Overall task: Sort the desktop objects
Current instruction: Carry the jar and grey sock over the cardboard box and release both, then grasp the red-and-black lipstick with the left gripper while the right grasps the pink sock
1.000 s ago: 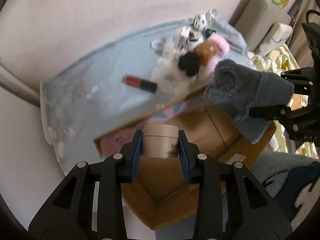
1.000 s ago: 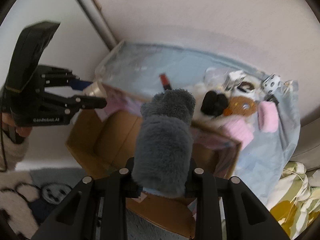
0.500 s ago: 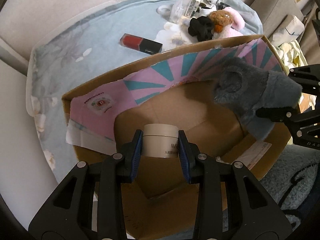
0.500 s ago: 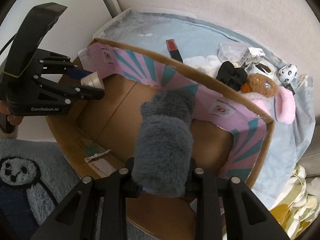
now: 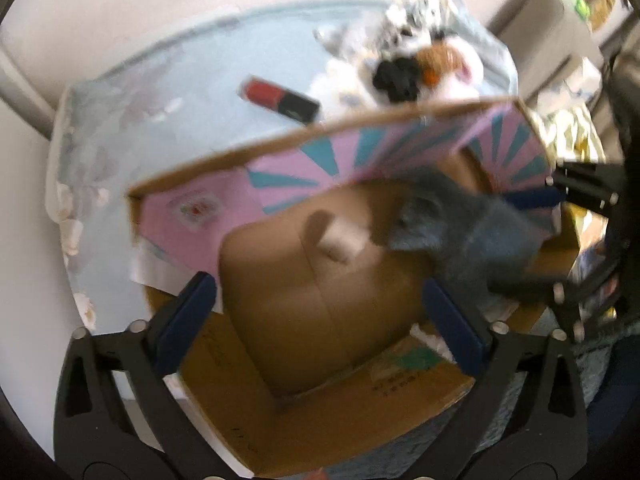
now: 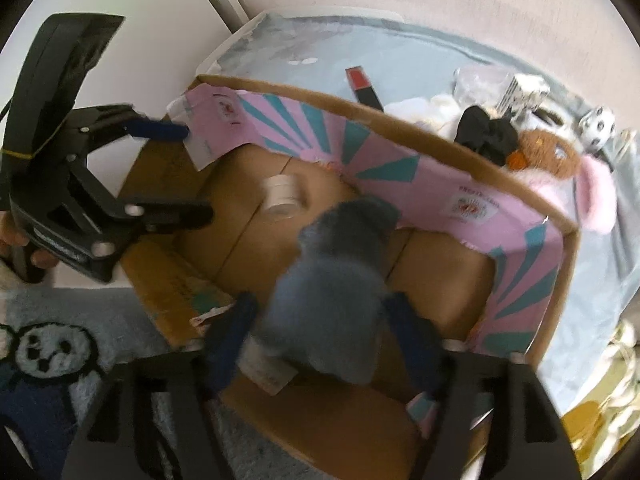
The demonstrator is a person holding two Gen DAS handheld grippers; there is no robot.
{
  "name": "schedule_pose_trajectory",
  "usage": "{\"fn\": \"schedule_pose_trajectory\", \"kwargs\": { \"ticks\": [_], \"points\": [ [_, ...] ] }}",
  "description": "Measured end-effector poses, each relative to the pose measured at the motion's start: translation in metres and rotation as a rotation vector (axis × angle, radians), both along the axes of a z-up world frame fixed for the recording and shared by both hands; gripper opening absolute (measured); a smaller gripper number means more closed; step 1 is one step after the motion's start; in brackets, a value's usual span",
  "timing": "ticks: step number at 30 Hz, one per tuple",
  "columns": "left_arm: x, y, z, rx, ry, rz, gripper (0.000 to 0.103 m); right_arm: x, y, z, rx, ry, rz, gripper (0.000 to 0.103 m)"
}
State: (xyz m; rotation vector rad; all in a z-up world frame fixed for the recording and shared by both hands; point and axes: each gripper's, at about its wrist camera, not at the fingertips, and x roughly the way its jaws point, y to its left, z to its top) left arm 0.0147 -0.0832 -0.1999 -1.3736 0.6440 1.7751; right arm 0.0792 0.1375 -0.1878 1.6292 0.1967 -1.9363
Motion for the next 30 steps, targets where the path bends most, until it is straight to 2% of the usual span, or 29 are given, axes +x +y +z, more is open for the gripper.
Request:
{"fn": "schedule_pose_trajectory", "kwargs": {
  "ticks": [2, 4, 11, 17, 23, 30],
  "points": [
    [-0.004, -0.002, 0.005, 0.002, 0.004, 0.015, 0.103, 0.005, 0.001, 0.006, -0.011, 0.016, -0.004, 0.098],
    [-0.006, -0.004, 0.010, -0.003, 0.024, 0.028, 0.103, 0.007, 0.004, 0.011, -0.035, 0.033, -0.014, 0.102],
    [-0.003, -0.002, 0.026, 0.030, 0.066, -0.009, 0.103, 0.010, 0.017, 0.028, -0.099, 0.094, -0.071, 0.103],
    [-0.002, 0.005, 0.034, 0.045, 0.096, -0.091, 0.103, 0.013, 0.025, 0.041, -0.043, 0.089, -0.071, 0.103],
    [-0.004, 0.008, 0.042, 0.057, 0.126, -0.132, 0.103, 0.012, 0.039, 0.059, -0.042, 0.151, -0.134, 0.103],
    [-0.008, 0.012, 0.050, 0.083, 0.135, -0.167, 0.103, 0.009, 0.051, 0.068, -0.056, 0.145, -0.177, 0.103]
  ]
}}
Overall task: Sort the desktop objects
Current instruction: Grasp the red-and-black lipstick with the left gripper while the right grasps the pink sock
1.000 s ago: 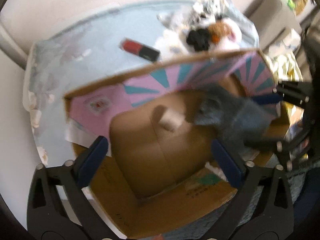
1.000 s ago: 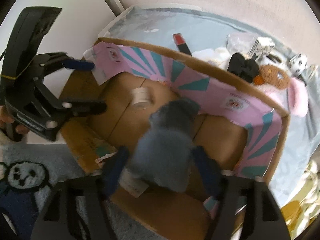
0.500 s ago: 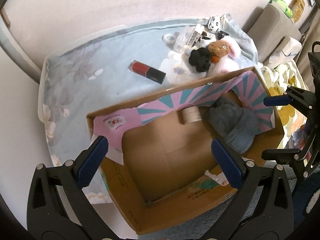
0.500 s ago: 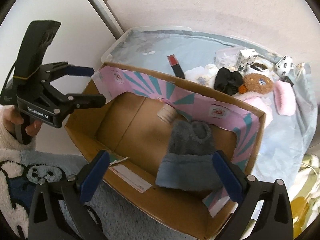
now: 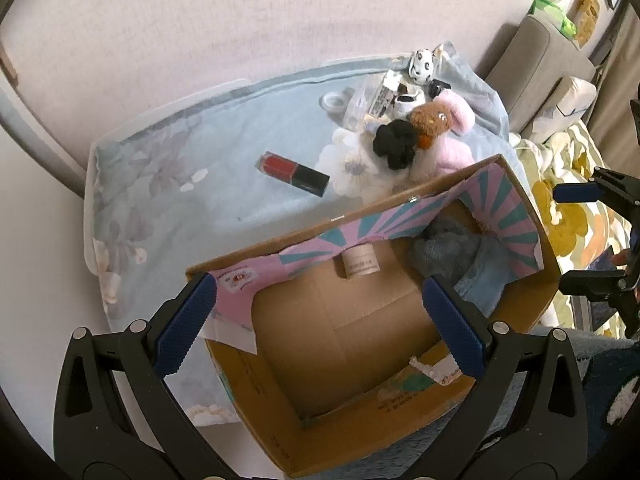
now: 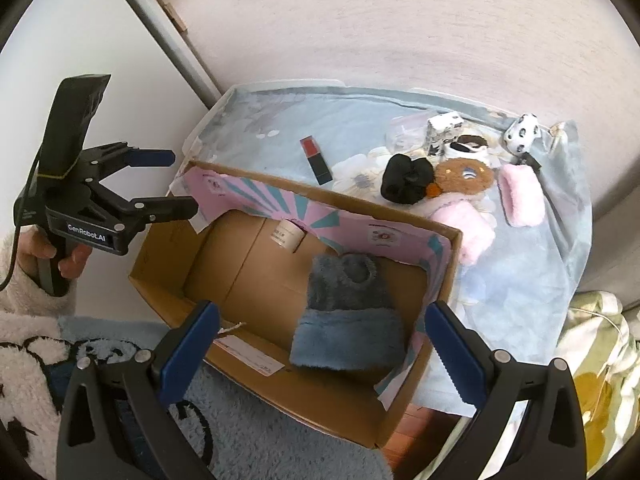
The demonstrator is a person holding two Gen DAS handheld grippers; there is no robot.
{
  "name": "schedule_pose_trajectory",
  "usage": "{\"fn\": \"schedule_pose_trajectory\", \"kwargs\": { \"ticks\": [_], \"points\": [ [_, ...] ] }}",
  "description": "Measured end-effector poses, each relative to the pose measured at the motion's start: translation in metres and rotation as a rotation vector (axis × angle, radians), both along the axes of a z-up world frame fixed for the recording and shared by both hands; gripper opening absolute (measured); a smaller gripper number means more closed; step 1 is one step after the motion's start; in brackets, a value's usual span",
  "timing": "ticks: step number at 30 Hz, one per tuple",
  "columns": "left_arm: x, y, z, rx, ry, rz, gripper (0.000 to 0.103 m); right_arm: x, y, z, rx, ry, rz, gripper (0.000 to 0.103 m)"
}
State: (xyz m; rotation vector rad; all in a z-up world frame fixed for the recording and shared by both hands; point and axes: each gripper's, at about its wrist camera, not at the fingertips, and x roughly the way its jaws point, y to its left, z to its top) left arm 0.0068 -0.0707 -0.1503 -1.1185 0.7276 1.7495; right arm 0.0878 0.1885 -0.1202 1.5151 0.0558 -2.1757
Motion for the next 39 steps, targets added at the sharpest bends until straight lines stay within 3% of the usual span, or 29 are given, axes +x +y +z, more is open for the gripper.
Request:
{"fn": "schedule_pose_trajectory", "kwargs": {
  "ticks": [6, 11, 17, 20, 27, 31, 39],
  "points": [
    [-0.006, 0.011, 0.013, -0.005, 0.062, -0.051, 0.103, -0.009, 0.015, 0.015, 0.074, 0.049, -0.011, 0.103],
    [-0.022, 0.034, 0.030, -0.008, 0.052, -0.097, 0.103, -0.029, 0.035, 0.036, 0.148, 0.107, -0.040, 0.102],
    [-0.038, 0.085, 0.033, -0.096, 0.133, -0.203, 0.103, -0.061, 0.060, 0.047, 0.183, 0.111, -0.077, 0.103],
    [-0.045, 0.115, 0.015, -0.160, 0.128, -0.265, 0.103, -0.086, 0.075, 0.037, 0.214, 0.081, -0.090, 0.103],
    [-0.064, 0.157, -0.066, -0.337, 0.044, -0.341, 0.103, -0.137, 0.101, -0.014, 0.235, -0.008, -0.095, 0.102],
    [-0.070, 0.160, -0.094, -0.384, 0.021, -0.347, 0.103, -0.157, 0.107, -0.042, 0.259, -0.034, -0.074, 0.102],
    [-0.073, 0.161, -0.120, -0.403, 0.013, -0.380, 0.103, -0.189, 0.115, -0.076, 0.277, -0.066, -0.057, 0.102]
  ]
}}
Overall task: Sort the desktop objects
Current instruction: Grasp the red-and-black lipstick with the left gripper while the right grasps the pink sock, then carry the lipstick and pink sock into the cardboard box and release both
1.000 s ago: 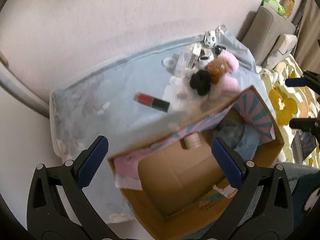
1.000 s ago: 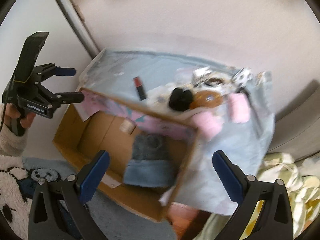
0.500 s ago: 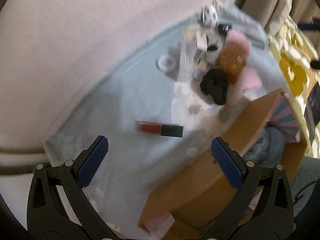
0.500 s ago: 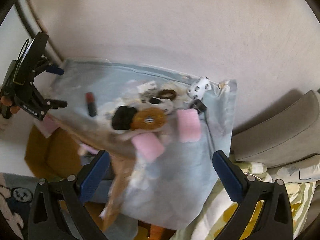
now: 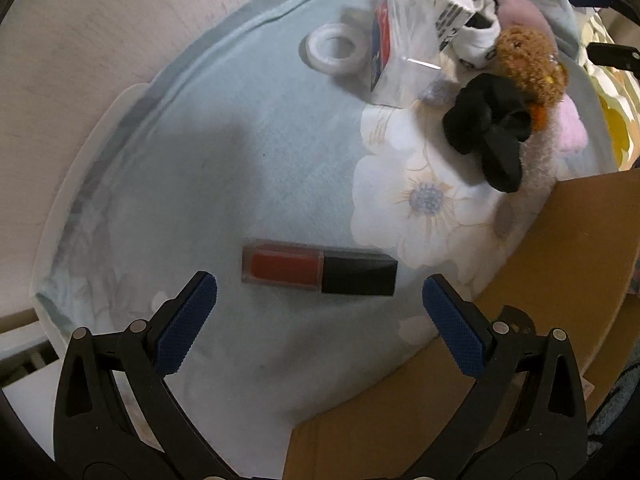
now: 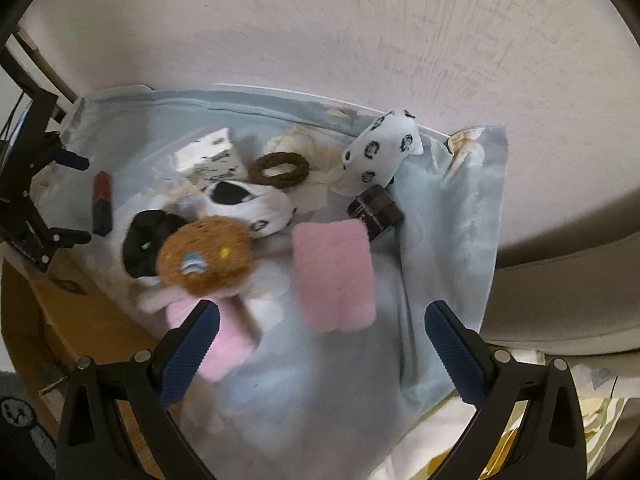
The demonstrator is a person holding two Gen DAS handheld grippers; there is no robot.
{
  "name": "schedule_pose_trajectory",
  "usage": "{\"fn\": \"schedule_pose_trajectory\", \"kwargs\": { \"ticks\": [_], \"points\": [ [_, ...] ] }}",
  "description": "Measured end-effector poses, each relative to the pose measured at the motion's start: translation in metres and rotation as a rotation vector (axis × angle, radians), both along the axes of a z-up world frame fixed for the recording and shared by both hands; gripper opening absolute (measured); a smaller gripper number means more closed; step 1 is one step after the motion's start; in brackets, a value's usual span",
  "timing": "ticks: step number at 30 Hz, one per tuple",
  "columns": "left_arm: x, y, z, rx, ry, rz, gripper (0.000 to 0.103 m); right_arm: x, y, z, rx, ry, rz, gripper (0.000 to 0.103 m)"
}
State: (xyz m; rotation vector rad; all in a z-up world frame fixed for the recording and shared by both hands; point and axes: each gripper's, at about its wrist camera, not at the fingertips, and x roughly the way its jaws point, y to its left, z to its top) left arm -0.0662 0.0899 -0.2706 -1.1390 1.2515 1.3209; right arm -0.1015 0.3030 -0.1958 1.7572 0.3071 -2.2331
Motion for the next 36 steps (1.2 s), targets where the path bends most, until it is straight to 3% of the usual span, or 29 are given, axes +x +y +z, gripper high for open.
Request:
{"fn": "schedule_pose_trajectory", "kwargs": {
  "ticks": [20, 25, 28, 29, 30, 32, 34, 36],
  "points": [
    [0.007, -0.023, -0.016, -0.047, 0.014, -0.092, 0.102, -0.007, -0.003, -0.019, 0.030, -0.030, 0.048, 0.102],
    [0.015, -0.029, -0.022, -0.057, 0.037, -0.129, 0.095, -0.006, -0.003, -0.018, 0.026, -0.024, 0.058, 0.101],
    [0.019, -0.035, -0.024, -0.056, 0.023, -0.135, 0.087, -0.005, -0.003, -0.020, 0.027, -0.035, 0.058, 0.089],
    [0.019, -0.036, -0.024, -0.057, 0.017, -0.136, 0.082, -0.004, -0.003, -0.021, 0.024, -0.039, 0.057, 0.080],
    [0.021, -0.039, -0.024, -0.057, 0.014, -0.137, 0.082, -0.003, -0.003, -0.022, 0.025, -0.043, 0.056, 0.074],
    [0.024, -0.043, -0.024, -0.051, 0.028, -0.141, 0.082, -0.001, -0.003, -0.023, 0.028, -0.054, 0.054, 0.051],
    [0.025, -0.048, -0.024, -0.046, 0.034, -0.127, 0.082, 0.001, -0.002, -0.023, 0.036, -0.056, 0.048, 0.043],
    [0.027, -0.052, -0.022, -0.033, 0.039, -0.120, 0.082, 0.003, 0.000, -0.020, 0.027, -0.059, 0.037, 0.041]
  ]
}}
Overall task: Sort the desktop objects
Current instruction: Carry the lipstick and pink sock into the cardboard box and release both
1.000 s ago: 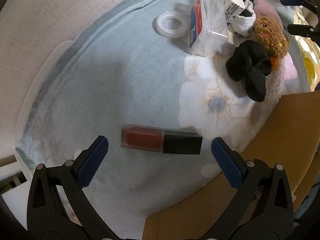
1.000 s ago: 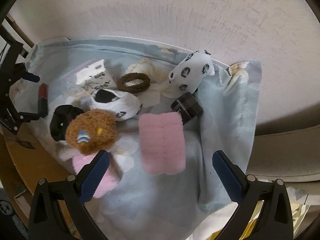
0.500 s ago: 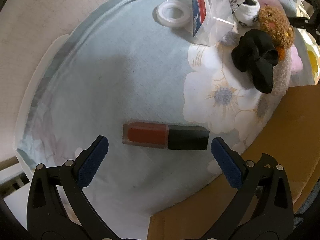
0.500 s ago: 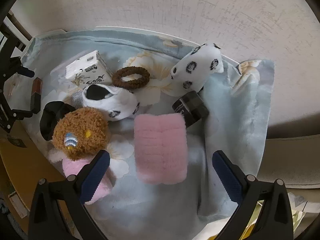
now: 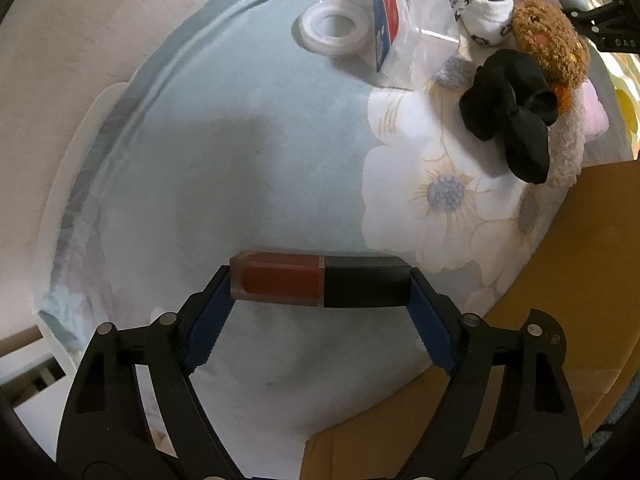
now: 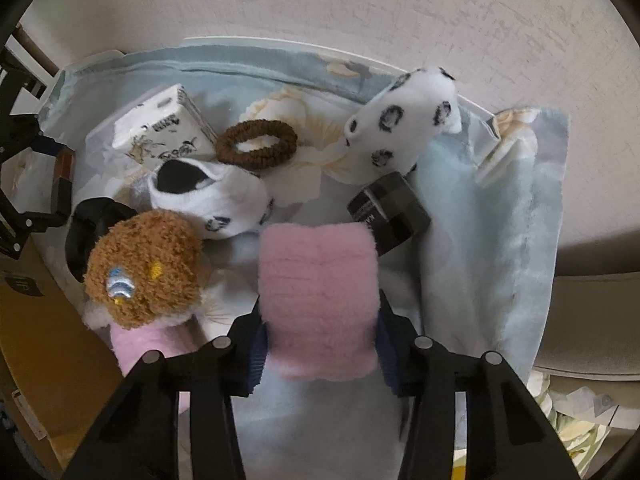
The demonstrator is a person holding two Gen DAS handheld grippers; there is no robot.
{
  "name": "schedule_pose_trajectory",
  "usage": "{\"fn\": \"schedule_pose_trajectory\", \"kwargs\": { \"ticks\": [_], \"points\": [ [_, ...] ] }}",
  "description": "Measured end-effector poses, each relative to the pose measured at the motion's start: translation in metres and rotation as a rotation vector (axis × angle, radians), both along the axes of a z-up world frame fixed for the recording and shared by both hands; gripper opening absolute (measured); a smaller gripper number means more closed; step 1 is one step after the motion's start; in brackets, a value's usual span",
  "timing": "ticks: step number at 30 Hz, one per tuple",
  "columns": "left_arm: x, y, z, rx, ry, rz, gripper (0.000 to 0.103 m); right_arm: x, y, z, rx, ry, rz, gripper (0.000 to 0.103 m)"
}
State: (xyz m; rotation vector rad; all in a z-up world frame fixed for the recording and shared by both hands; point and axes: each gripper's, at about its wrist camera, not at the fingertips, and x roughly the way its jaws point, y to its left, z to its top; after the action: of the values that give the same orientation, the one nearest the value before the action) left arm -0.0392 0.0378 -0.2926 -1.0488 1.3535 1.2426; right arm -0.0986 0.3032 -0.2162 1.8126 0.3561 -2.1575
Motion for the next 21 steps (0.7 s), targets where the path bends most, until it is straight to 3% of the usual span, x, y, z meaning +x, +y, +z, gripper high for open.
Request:
{"fn": "schedule_pose_trajectory", "kwargs": {
  "ticks": [8, 16, 21],
  "points": [
    [0.014, -0.019, 0.010, 0.031, 0.014, 0.069, 0.082, 0.013, 0.006, 0.028, -0.017, 0.029, -0.019, 0.040],
    [0.038, -0.044, 0.043, 0.092, 0.002, 0.104, 0.082, 0.031, 0.013, 0.068, -0.028, 0.060, -0.038, 0.039],
    [0.056, -0.064, 0.072, 0.142, 0.011, 0.156, 0.082, 0.050, 0.025, 0.103, -0.138, 0.053, -0.063, 0.039]
  ]
}}
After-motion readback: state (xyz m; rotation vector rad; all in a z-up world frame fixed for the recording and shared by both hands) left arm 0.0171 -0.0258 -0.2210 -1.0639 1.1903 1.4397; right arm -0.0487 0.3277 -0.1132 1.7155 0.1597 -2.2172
